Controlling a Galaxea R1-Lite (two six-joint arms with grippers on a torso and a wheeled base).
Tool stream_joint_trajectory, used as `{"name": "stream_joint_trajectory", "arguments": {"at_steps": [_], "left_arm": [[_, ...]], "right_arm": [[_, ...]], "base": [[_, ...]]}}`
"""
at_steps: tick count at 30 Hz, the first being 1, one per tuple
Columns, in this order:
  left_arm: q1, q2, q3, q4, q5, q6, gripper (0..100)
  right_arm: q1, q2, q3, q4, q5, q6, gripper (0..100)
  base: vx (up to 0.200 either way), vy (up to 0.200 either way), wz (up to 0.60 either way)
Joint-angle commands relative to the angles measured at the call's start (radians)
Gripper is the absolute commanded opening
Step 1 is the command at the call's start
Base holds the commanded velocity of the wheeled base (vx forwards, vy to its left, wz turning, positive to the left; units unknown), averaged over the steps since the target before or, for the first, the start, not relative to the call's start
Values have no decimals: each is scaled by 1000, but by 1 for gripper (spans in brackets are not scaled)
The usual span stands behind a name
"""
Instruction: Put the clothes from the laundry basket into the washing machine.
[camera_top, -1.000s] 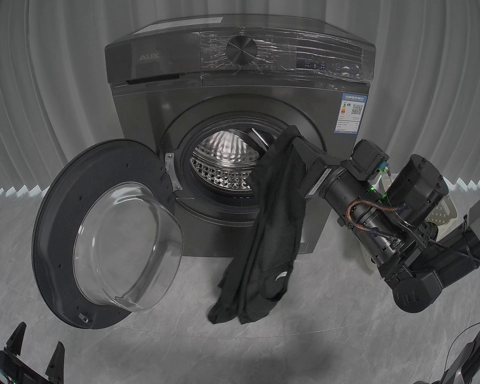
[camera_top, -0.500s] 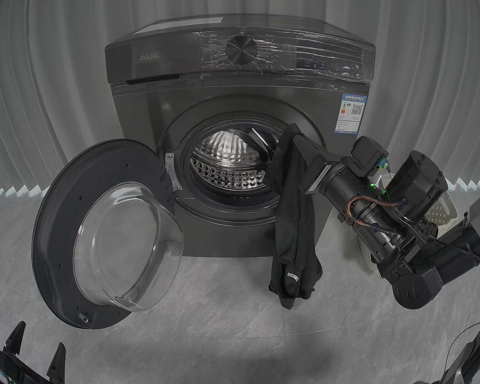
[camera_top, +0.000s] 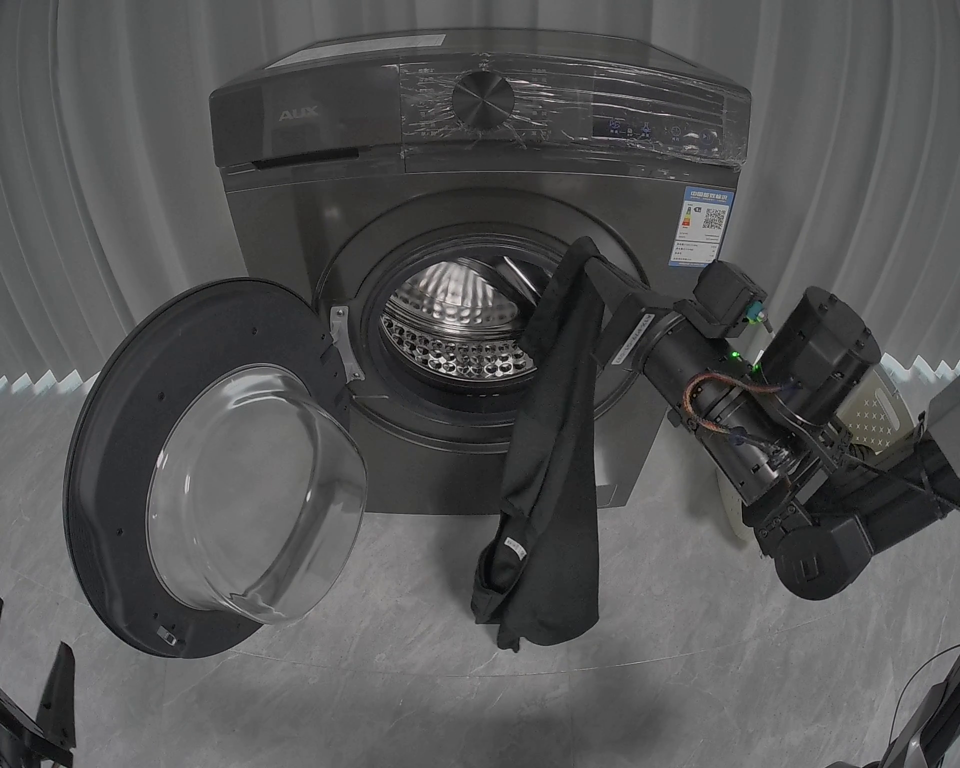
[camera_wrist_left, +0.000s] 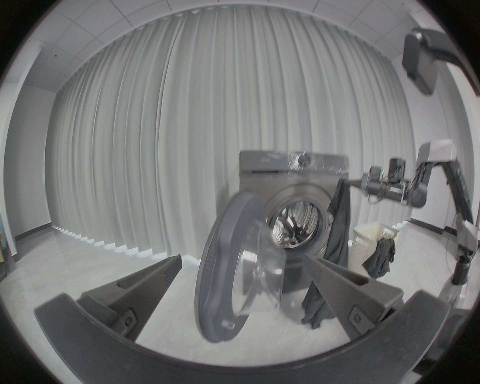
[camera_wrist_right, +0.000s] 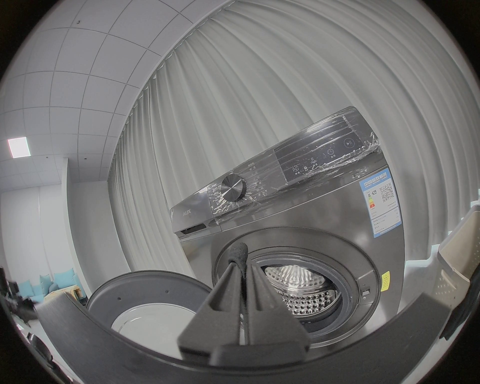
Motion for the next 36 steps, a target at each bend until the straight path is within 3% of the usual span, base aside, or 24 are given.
{"name": "stream_joint_trajectory", "arguments": {"at_steps": [1,3,5,9,11,14,18,21,36], "left_arm": [[-28,388,-155,-51,-164,24,100],[-33,480,-152,-88,-208,30,100],[-45,592,-151,-163,-221,44,100],[-143,795,-158,-342,-210,41,100],[-211,898,-160,-450,-173,37,100],[-277,982,-165,-523,-122,36,100],[-468,1142,-215,-617,-27,-22,100],[-545,1220,-263,-634,20,-36,100],[-583,1570,-375,-801,10,-41,100]], "right_arm": [[-11,31,-102,51,-1,-1,0],[-11,40,-107,52,-3,-1,0],[-11,46,-108,52,-3,-1,0],[-13,49,-118,55,-1,-1,0],[-16,55,-125,57,-1,-1,0],[-24,58,-131,57,-1,-1,0],[-27,61,-130,55,-3,-1,0],[-25,60,-131,55,-3,-1,0],[-28,64,-164,57,-9,-1,0]], "base": [[0,0,0],[0,0,0],[0,0,0],[0,0,0],[0,0,0],[0,0,0],[0,0,0],[0,0,0],[0,0,0]]}}
